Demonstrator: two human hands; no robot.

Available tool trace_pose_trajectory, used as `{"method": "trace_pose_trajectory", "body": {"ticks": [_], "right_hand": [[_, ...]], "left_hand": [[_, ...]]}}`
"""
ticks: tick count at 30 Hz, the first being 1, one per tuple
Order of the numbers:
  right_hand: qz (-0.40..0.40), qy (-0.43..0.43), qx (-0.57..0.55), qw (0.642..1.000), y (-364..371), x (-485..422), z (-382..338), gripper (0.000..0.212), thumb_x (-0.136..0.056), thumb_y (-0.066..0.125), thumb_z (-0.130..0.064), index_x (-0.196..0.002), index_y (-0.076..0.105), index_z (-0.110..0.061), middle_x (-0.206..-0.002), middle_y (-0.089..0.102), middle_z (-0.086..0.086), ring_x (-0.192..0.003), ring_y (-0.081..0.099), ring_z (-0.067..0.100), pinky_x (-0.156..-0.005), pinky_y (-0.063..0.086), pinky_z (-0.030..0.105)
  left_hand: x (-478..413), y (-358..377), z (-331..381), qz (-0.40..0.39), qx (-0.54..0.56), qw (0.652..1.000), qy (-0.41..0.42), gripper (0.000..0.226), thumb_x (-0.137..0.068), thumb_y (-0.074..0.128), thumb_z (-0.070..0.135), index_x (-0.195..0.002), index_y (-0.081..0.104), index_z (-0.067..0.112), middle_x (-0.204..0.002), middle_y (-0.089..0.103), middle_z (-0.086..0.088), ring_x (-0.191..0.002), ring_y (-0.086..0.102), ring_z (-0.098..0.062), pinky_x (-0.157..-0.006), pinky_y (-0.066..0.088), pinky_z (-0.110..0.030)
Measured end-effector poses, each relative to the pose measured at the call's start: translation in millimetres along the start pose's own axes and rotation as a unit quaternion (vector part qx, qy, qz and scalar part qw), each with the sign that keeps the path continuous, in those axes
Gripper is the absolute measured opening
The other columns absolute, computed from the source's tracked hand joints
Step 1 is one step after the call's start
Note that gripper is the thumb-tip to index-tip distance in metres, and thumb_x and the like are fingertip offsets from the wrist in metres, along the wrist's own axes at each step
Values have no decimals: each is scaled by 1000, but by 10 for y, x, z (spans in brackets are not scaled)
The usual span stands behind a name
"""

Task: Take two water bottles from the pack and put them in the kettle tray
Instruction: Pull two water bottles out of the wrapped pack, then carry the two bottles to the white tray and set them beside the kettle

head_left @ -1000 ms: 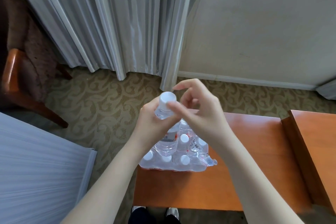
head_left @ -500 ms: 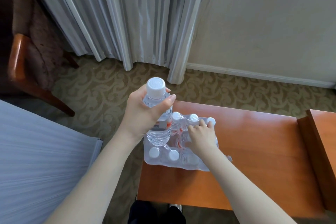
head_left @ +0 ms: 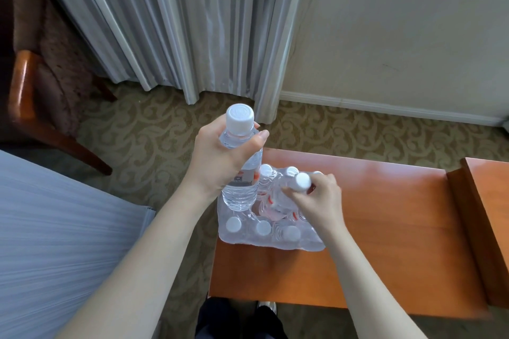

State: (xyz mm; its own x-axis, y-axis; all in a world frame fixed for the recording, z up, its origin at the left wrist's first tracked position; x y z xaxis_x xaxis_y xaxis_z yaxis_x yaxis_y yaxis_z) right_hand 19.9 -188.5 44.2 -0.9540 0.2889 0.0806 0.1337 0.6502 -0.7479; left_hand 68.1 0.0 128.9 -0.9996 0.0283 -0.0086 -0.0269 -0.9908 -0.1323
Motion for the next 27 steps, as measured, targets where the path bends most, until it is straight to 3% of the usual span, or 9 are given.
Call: {"method": "trace_pose_trajectory", "body": {"ticks": [2,5,9,13,16,21,27], "right_hand": [[81,-75,-32,993,-285,33,-227,30,-63,87,-25,-60,60,-11,-57,47,-11,-75,45,23,-71,42,46],[169,-175,1,970,-683,33,-618,42,-70,80,-36,-58,42,-21,-56,41,-8,-72,40,19,-69,33,40],[197,-168,-65,964,-1057,-11,-975,44,-78,66,-41,-60,43,-8,-70,42,-4,-77,42,25,-68,35,39],[146,-170,-203,953,-1330,-22,-1156,33,-83,65,-28,-81,60,4,-89,63,16,-83,61,34,-70,50,46],[152,-196,-158,956,-1464,45,-1219,40,-83,64,-31,-77,58,7,-77,67,24,-71,59,40,-59,49,45],[199,-197,-117,953,-1708,289,-1156,40,-81,65,-31,-71,55,7,-67,64,21,-62,58,34,-54,45,39],[253,-161,-95,949,-2196,672,-884,38,-81,66,-30,-69,52,3,-63,61,19,-58,52,32,-52,42,37]], "left_hand": [[-4,-9,31,2,-5,1000,-3,26,-70,73,30,-82,66,9,-69,66,11,-67,63,-7,-62,53,-22],[-3,-41,113,11,-27,1000,9,28,-70,72,33,-81,67,8,-75,67,0,-73,66,-19,-69,55,-35],[-7,-82,312,8,-40,999,31,30,-71,71,35,-80,67,8,-78,69,-7,-78,66,-27,-74,55,-43],[-19,-106,573,2,-50,997,57,32,-70,70,37,-81,68,7,-78,70,-7,-76,66,-23,-74,55,-41],[-27,-79,751,-7,-41,997,71,31,-70,70,36,-80,68,7,-74,68,-4,-72,65,-20,-72,54,-38],[31,112,963,-50,-56,991,110,25,-74,73,33,-80,68,10,-74,69,-2,-69,64,-13,-66,51,-25],[286,622,1212,-123,-52,983,126,26,-72,72,37,-74,67,12,-71,70,-7,-69,65,-21,-68,55,-35]]}}
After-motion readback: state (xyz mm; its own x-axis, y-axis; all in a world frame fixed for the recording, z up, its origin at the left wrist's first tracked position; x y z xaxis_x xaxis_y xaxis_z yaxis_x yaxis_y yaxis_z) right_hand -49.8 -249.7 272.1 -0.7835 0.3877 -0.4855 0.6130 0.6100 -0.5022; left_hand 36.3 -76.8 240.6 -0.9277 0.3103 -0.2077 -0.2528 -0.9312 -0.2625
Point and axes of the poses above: each hand's wrist, its own x-axis away from the middle knuckle, its own y-axis out of the palm, z = x × y, the point moved 2 cm from there along -x, towards the middle knuckle
